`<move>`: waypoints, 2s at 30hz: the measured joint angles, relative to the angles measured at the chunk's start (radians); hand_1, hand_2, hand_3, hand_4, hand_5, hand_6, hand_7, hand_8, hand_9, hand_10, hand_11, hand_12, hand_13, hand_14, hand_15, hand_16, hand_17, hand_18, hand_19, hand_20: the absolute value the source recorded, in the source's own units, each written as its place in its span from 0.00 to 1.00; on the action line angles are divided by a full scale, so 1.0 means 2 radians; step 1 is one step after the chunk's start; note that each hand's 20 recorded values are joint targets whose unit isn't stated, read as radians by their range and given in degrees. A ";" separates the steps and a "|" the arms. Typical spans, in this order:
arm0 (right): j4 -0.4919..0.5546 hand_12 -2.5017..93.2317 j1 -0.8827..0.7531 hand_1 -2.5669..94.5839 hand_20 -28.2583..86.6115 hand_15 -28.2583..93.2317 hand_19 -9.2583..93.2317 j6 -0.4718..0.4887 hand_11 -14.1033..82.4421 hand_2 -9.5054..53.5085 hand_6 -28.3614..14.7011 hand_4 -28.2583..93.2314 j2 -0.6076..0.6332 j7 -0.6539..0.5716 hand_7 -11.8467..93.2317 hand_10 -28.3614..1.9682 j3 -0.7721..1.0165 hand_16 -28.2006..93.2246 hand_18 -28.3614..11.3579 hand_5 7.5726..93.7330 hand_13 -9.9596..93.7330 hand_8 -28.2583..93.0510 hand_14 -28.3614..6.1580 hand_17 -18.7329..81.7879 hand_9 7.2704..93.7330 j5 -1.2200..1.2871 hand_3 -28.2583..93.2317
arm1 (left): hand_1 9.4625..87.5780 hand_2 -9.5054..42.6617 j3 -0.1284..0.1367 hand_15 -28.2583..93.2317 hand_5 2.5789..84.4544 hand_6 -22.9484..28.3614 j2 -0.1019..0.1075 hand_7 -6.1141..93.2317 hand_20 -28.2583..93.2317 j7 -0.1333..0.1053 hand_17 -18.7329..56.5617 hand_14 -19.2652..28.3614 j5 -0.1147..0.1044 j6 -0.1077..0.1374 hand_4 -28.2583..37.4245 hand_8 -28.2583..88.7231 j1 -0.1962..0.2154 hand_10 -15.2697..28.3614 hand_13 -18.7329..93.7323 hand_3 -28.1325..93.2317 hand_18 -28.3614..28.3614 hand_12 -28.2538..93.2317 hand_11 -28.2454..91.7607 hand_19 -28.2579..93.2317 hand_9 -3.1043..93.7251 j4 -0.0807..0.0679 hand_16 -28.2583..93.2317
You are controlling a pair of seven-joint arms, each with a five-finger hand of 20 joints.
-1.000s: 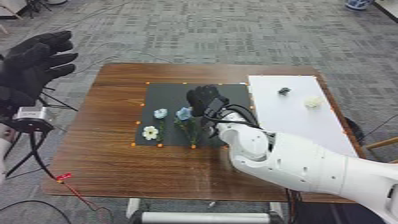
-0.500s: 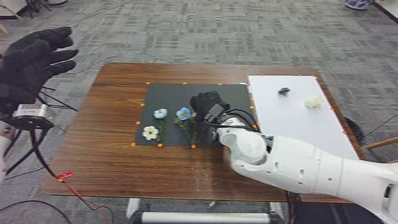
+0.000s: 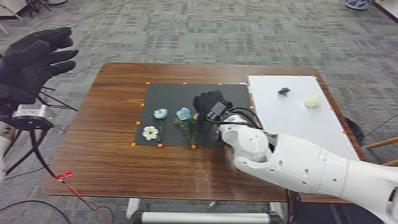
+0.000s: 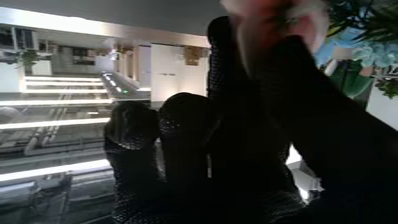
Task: Arrange flowers
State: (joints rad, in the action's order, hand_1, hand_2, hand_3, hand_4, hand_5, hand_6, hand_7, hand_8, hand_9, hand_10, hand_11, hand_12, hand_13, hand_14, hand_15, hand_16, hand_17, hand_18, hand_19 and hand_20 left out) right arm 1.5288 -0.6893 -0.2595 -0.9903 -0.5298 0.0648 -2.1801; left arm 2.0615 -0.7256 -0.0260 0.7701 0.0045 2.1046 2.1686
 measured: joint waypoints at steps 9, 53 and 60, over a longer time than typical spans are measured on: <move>0.007 0.35 -0.003 0.37 0.74 0.89 0.96 -0.001 0.46 0.00 0.72 0.00 0.001 -0.002 0.45 0.68 0.009 0.52 0.20 0.66 0.72 0.21 0.60 0.54 0.75 0.001 0.93 | 0.17 0.10 -0.002 0.61 0.26 0.50 0.001 0.33 0.33 0.001 0.11 0.70 0.000 0.000 0.00 0.14 -0.001 0.60 0.25 0.80 0.85 0.35 0.48 0.56 0.20 0.000 0.18; 0.089 0.27 -0.263 0.23 0.73 0.93 0.94 0.005 0.37 0.00 0.48 0.00 0.231 -0.096 0.30 0.40 0.364 0.46 0.15 0.29 0.59 0.16 0.42 0.47 0.32 0.016 0.95 | 0.17 0.11 0.017 0.62 0.26 0.49 -0.067 0.33 0.33 -0.001 0.11 0.70 -0.002 0.018 0.00 0.14 0.088 0.60 0.25 0.80 0.85 0.35 0.48 0.56 0.20 0.019 0.18; 0.045 0.26 -0.264 0.27 0.73 0.93 0.94 0.020 0.39 0.00 0.52 0.00 0.233 -0.093 0.33 0.59 0.341 0.45 0.16 0.31 0.60 0.15 0.45 0.48 0.34 0.015 0.97 | 0.17 0.11 0.019 0.62 0.26 0.49 -0.067 0.34 0.33 0.000 0.11 0.70 -0.002 0.019 0.00 0.14 0.091 0.60 0.25 0.80 0.85 0.35 0.48 0.56 0.20 0.019 0.18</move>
State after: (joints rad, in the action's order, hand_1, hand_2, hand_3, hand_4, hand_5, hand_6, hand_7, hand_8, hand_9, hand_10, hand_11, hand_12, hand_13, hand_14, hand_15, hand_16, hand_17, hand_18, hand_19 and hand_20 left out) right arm 1.6181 -1.2173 -0.2204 -0.5234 -0.7149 0.7458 -2.1496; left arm 2.0995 -0.8590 -0.0269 0.7660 0.0415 2.2874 2.2068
